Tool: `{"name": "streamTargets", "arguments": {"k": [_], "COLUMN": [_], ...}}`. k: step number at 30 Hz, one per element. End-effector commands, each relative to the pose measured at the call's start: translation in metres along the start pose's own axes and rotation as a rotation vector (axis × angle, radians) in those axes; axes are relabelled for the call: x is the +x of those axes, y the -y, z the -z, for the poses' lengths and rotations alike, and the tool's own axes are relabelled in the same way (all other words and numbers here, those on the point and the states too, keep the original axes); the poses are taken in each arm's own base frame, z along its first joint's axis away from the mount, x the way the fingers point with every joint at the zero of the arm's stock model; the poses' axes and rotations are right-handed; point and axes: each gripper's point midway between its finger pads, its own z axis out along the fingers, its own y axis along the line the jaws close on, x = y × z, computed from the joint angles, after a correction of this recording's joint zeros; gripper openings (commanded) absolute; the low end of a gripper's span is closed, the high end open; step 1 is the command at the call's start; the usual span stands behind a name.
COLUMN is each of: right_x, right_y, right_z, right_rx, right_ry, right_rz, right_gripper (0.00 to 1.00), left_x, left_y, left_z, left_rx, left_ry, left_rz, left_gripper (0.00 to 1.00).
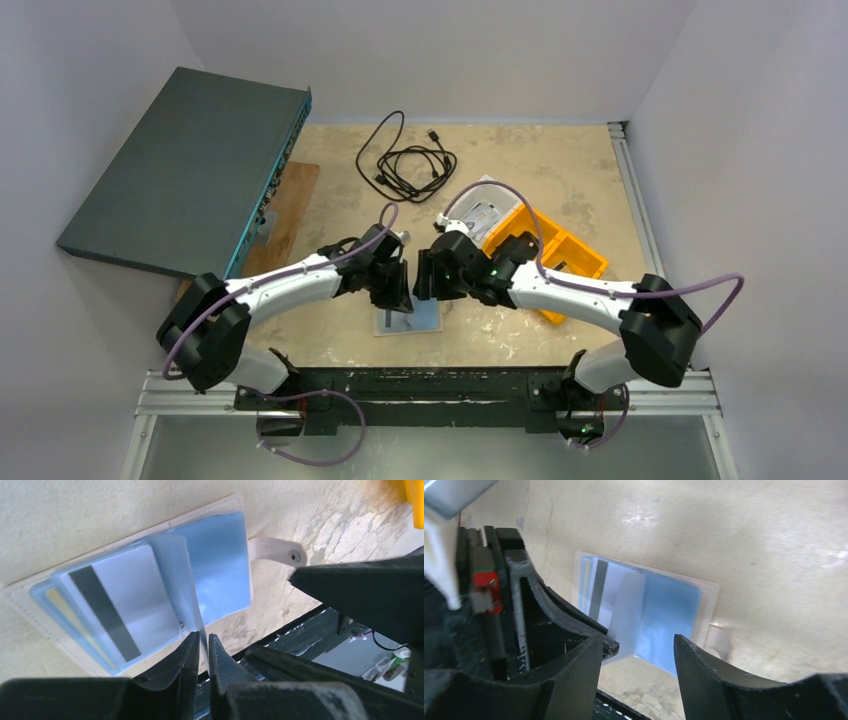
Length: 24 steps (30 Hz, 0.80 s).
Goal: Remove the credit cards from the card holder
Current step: Remove the credit card from the card holder.
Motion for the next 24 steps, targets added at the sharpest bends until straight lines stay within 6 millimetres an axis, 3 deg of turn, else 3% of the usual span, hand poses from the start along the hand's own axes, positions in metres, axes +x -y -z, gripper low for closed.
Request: {"name": "streamTargets", "arguments": {"k": [1, 7, 8, 17, 20, 24], "right_x": [-0.008, -0.005, -0.005, 0.0, -0.001, -0.004], "right_y": [0.028, 0.046, 0.047, 0.048, 0.047, 0.033], "right_z": [0.021, 0.039, 0.041, 0.043, 0.039, 0.033], "right_rx": [0.092, 0.124, 0.123, 0.119, 0.125, 0.076], "right_ry": [0.072, 0.111, 0.114, 0.103, 0.098, 0.087], "right_rz": [-0.036, -0.078, -0.085, -0.096, -0.091, -0.073], "right_gripper": [0.54, 0.54, 0.54, 0.54, 0.54, 0.53], "left_x": [-0.02, -0.028, -0.028, -0.027, -0.028, -0.037], "left_y": [0.032, 0.047, 0.048, 0.047, 0.047, 0.04], "left_z": [-0.008, -0.029, -0.032, -0.054, -0.048, -0.022], "left_rx": [0.085, 0.129, 0.134, 0.137, 0.13, 0.065], "left_ry": [0.023, -0.011, -0.018, -0.06, -0.045, 0.026], "left_rz": [-0.01, -0.006, -0.004, 0.025, 0.021, -0.008], "left_gripper": [0.16, 0.27, 0.33, 0.49, 0.5, 0.5]}}
